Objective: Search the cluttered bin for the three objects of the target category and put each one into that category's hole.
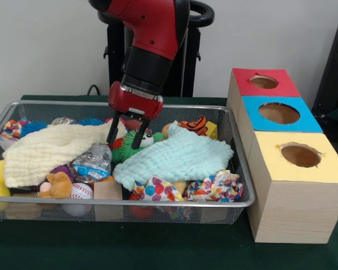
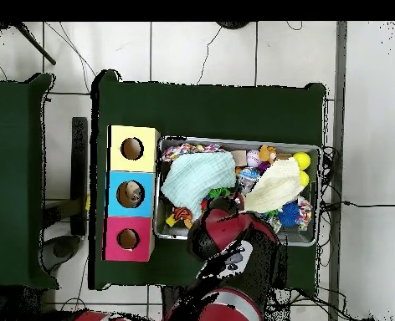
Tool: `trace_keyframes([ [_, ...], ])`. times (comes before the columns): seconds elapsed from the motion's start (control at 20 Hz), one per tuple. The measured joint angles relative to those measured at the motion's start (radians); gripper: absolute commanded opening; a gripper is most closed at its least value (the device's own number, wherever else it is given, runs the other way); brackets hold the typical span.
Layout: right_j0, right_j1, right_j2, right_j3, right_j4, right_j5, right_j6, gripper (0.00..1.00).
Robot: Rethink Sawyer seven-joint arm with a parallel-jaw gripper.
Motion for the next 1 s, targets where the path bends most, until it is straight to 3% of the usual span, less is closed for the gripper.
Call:
trace_keyframes([
  [0.7,0.003,0.002,-0.002,0.000,0.061,0.000,0.000,1.00],
  [1.0,0.031,0.022,-0.041,-0.009,0.117,0.000,0.000,1.00],
])
